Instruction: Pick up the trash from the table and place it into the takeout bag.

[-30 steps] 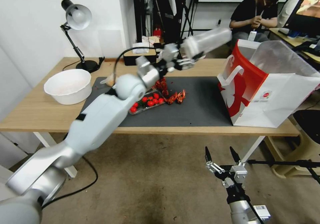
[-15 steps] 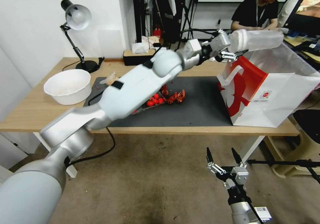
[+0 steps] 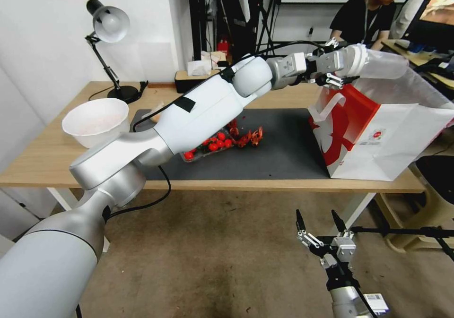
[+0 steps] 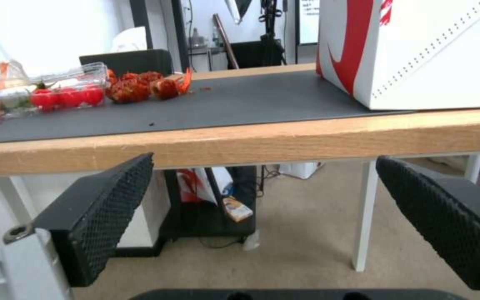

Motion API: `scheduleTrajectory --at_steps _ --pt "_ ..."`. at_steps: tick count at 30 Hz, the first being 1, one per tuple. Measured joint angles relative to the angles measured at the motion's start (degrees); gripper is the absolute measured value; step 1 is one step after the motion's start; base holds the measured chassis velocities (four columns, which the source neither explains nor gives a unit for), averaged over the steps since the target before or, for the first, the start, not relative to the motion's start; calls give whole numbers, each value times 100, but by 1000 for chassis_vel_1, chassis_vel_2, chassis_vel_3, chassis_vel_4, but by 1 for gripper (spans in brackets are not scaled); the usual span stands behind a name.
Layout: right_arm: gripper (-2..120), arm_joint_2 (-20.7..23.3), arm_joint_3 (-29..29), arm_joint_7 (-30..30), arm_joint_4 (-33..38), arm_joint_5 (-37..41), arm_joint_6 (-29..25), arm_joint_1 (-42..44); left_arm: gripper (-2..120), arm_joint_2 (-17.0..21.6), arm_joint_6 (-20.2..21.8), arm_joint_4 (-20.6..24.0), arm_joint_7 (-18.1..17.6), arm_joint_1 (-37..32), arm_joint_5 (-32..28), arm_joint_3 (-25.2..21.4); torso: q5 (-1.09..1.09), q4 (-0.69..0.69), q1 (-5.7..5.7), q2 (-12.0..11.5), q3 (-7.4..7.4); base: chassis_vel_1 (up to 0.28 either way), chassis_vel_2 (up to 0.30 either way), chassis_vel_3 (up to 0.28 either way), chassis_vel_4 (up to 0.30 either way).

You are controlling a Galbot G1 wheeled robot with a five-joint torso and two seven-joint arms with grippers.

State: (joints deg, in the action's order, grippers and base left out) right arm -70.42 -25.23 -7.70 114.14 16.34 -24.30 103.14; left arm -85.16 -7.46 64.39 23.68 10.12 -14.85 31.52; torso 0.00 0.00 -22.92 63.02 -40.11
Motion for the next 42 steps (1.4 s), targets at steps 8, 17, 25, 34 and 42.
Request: scheduleTrajectory --at_steps 8,17,25,34,42 --pt "100 -4 37 2 -45 1 -3 -37 100 16 22 60 -104 26 -147 -2 0 -1 0 0 0 0 0 0 0" --pt "100 -22 110 3 -43 3 28 -67 100 617 510 731 -790 -408 -830 -210 -1 -1 0 0 0 0 0 0 0" --pt "100 -28 125 7 0 3 29 -31 100 1368 1299 1738 -1659 -1540 -1098 -1050 -2 0 0 1 0 0 0 0 0" --pt "100 -28 135 8 12 2 35 -37 100 1658 1482 2167 -2040 -2101 -1118 -1426 0 -1 0 1 1 0 0 0 0" --pt "100 -6 156 9 5 2 48 -65 100 1829 1794 2549 -2771 -2687 -1082 -1819 -2 2 0 1 0 0 0 0 0"
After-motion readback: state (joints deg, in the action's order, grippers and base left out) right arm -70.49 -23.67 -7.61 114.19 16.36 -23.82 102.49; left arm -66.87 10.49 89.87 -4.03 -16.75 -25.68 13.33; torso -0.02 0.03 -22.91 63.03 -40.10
